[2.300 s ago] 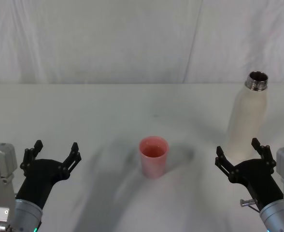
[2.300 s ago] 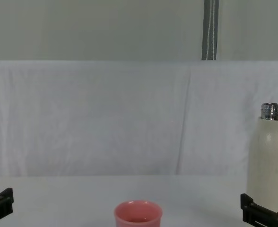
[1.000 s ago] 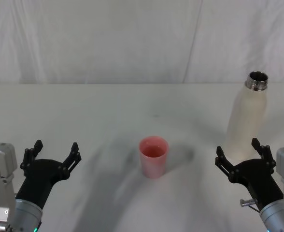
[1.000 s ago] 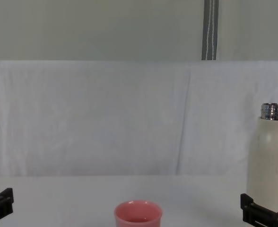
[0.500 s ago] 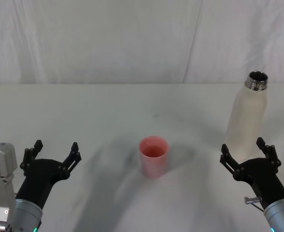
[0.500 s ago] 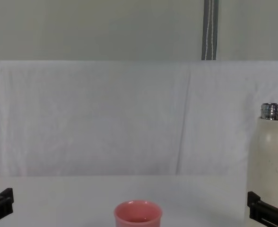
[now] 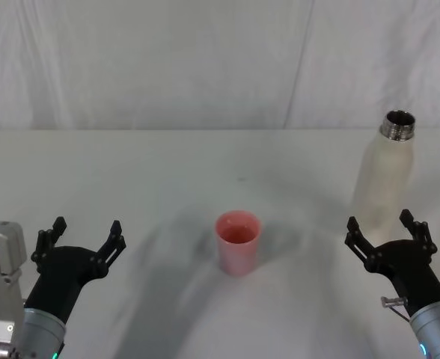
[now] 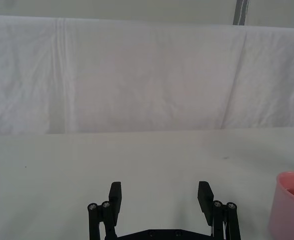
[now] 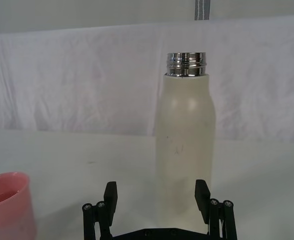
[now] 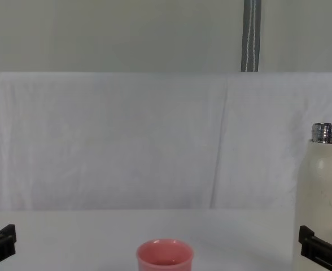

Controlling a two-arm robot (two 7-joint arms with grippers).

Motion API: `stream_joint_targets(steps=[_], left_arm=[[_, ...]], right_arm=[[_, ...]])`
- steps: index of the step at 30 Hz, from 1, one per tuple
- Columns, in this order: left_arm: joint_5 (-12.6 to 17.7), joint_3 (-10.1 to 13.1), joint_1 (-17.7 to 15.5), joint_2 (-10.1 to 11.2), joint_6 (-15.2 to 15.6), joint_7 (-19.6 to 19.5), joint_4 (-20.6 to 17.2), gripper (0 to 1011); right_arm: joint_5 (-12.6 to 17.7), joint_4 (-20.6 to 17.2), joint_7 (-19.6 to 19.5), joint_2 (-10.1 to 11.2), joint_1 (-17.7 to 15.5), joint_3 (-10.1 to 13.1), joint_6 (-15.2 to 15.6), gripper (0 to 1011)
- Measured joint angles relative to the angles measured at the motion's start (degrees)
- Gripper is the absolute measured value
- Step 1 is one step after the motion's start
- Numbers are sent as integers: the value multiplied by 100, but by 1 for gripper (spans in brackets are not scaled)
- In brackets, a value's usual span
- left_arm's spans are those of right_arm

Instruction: Grasp the thermos with one hand and pour water into the cup lid.

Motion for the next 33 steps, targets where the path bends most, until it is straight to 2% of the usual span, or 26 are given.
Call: stream_joint_targets(steps=[11, 33], left_arm=[[0, 0, 0, 0, 0, 0, 0, 1001], [0, 0, 0, 0, 0, 0, 0, 1001]], right_arm=[[-198, 265, 156, -80, 221, 171, -70, 1001], [-291, 630, 309, -223, 617, 353, -47, 1001]])
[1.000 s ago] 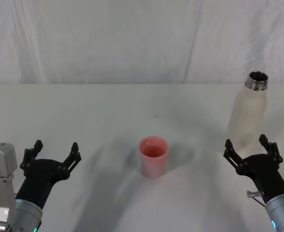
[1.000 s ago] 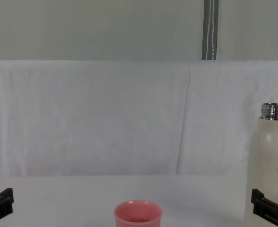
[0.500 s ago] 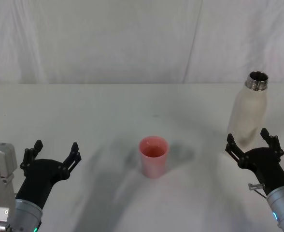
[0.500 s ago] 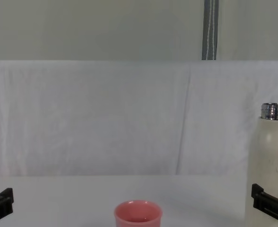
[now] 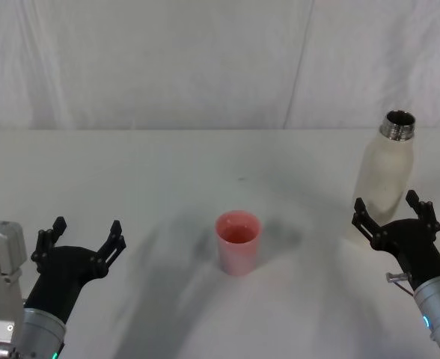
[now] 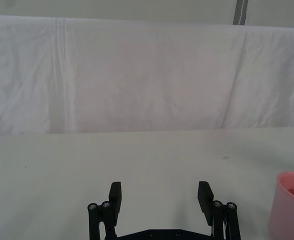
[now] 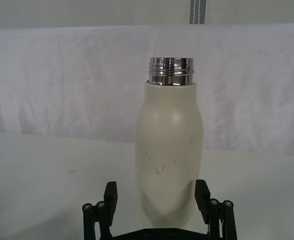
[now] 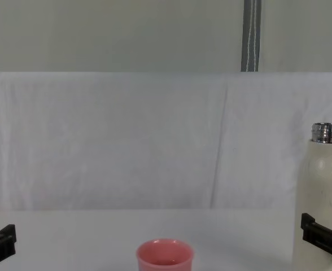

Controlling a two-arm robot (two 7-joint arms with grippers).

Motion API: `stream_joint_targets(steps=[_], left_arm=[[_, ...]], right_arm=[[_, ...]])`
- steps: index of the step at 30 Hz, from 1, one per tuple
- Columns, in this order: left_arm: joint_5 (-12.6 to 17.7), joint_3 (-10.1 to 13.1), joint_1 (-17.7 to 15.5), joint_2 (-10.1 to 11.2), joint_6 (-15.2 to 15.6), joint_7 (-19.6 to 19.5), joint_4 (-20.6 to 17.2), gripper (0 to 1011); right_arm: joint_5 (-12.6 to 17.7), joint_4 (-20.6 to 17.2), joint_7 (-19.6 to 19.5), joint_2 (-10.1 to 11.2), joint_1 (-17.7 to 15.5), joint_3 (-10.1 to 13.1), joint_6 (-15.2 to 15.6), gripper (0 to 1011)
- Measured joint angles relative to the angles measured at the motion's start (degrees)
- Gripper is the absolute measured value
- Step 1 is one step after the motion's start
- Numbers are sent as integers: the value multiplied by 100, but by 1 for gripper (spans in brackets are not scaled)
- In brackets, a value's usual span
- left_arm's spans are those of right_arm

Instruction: Grasp the thermos with one hand and pour water into the cup lid.

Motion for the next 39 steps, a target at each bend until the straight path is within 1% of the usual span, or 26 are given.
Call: stream_joint_targets(steps=[17, 39], left_arm=[[0, 0, 0, 0, 0, 0, 0, 1001], [0, 0, 0, 0, 0, 0, 0, 1001]], right_arm=[[1, 254, 56, -12, 230, 70, -8, 1001], [76, 693, 171, 12, 611, 103, -80, 1001]])
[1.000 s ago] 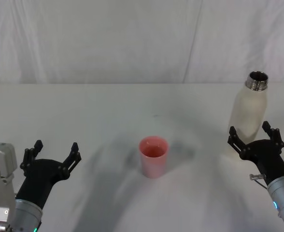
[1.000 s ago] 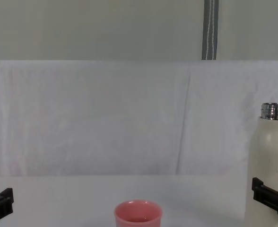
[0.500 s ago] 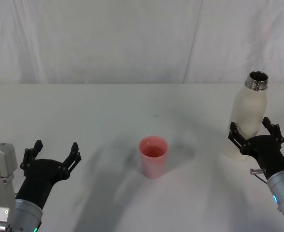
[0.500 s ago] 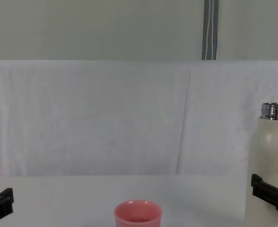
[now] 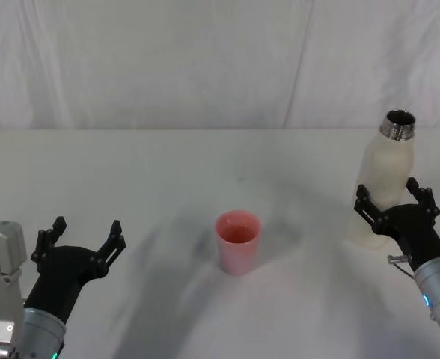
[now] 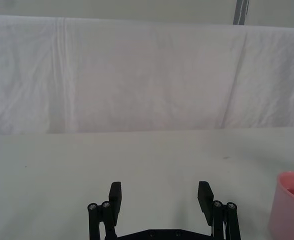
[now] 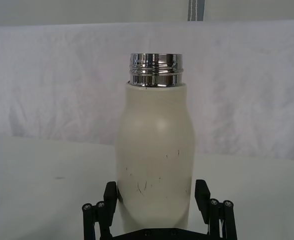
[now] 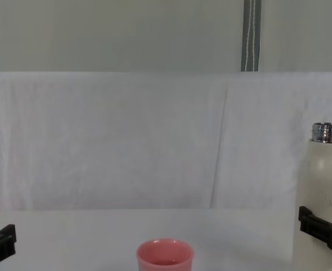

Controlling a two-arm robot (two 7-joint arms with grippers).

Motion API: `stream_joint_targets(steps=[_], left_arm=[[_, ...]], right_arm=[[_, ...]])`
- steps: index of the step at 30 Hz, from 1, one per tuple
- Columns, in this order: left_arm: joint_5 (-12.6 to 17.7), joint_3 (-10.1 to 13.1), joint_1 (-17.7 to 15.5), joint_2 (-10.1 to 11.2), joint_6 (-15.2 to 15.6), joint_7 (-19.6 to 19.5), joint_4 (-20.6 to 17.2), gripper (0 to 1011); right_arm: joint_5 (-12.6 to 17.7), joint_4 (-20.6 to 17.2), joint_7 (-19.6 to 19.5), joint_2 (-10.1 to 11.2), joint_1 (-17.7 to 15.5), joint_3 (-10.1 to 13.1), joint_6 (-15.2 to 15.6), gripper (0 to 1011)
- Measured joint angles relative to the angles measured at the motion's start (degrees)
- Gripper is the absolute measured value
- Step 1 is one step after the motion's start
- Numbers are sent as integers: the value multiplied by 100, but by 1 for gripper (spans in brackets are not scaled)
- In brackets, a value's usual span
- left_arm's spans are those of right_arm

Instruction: Grasp the thermos with one hand and pour water into the cup lid.

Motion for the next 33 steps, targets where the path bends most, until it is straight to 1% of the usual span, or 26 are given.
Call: stream_joint_targets(steps=[5, 19, 29, 33], left_arm=[[0, 0, 0, 0, 0, 0, 0, 1001], [0, 0, 0, 0, 0, 0, 0, 1001], [0, 0, 0, 0, 0, 0, 0, 1001], [0, 0, 0, 0, 0, 0, 0, 1001]], right_arm=[[27, 132, 54, 15, 117, -12, -14, 1001], [64, 336, 116, 40, 310, -67, -17, 1001], [64, 328, 116, 37, 297, -65, -16, 1001], [64, 321, 113, 36, 292, -63, -15, 949]])
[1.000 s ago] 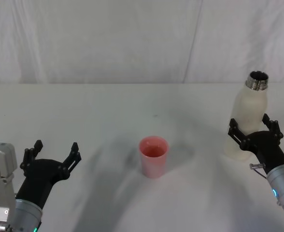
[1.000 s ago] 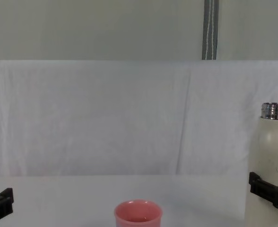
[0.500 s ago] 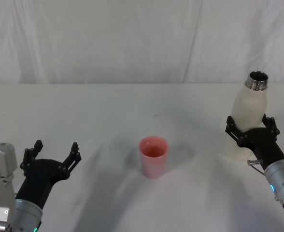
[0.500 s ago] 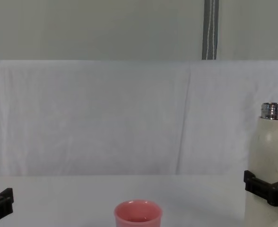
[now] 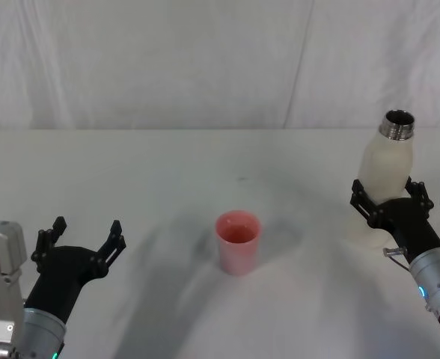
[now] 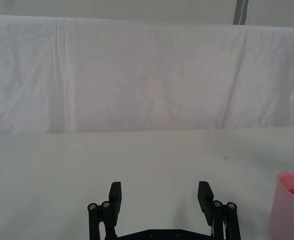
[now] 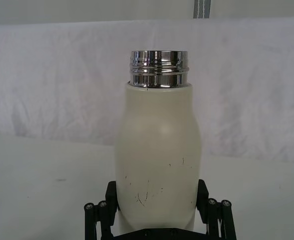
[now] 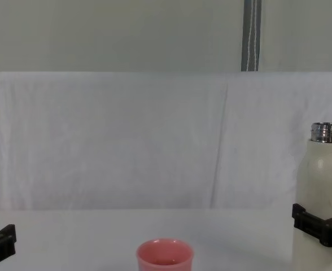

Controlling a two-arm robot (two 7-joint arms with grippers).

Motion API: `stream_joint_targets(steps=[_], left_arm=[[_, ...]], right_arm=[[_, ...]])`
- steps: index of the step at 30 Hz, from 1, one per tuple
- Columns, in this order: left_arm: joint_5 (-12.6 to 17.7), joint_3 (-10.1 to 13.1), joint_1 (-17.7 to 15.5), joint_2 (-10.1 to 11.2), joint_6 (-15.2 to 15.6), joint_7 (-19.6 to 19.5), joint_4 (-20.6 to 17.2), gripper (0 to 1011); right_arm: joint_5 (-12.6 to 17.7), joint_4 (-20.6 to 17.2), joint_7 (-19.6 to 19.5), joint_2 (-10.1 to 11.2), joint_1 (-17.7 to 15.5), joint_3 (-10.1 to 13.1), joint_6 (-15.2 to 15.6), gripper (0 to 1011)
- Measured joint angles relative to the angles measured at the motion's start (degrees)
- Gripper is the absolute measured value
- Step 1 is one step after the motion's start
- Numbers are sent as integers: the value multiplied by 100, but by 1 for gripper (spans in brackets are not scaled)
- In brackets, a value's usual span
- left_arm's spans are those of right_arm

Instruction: Grasp the thermos with one hand and pour water into the cup lid.

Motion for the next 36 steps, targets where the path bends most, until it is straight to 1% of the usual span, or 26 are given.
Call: stream_joint_targets(steps=[26, 36], left_arm=[[0, 0, 0, 0, 0, 0, 0, 1001], [0, 0, 0, 0, 0, 0, 0, 1001]], right_arm=[[-8, -22, -2, 3, -11, -6, 3, 950], [-4, -217, 182, 164, 13, -110, -3, 950]])
